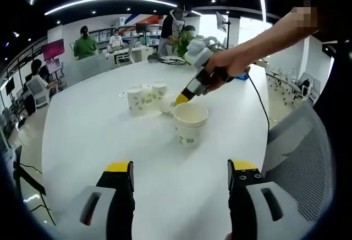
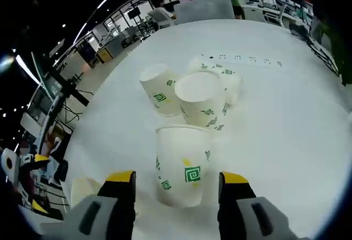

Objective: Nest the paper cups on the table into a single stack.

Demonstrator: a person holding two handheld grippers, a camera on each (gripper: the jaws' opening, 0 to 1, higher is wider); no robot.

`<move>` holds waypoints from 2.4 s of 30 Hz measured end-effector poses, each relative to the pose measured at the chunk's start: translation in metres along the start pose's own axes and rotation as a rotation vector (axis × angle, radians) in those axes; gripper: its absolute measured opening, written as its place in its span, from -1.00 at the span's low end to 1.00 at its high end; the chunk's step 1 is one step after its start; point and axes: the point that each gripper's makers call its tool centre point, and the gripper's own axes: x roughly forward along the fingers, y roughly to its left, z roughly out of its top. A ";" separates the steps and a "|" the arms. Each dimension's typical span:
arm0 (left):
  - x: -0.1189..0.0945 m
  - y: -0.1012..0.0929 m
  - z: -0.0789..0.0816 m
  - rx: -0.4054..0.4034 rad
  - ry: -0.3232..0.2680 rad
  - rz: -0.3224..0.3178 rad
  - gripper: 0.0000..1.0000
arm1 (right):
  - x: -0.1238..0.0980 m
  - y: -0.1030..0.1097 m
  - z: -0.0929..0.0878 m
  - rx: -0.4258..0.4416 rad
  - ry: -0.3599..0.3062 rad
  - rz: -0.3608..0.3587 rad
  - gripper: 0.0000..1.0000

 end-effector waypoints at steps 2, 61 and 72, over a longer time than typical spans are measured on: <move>-0.001 -0.002 0.001 -0.005 -0.001 0.002 0.35 | 0.002 0.000 -0.002 -0.004 0.007 -0.009 0.13; 0.021 0.001 0.061 0.068 -0.050 -0.062 0.34 | -0.067 0.021 -0.009 -0.483 -0.084 -0.011 -0.30; 0.025 0.002 0.072 0.050 -0.068 -0.071 0.31 | -0.078 0.050 -0.017 -0.633 -0.089 0.015 -0.29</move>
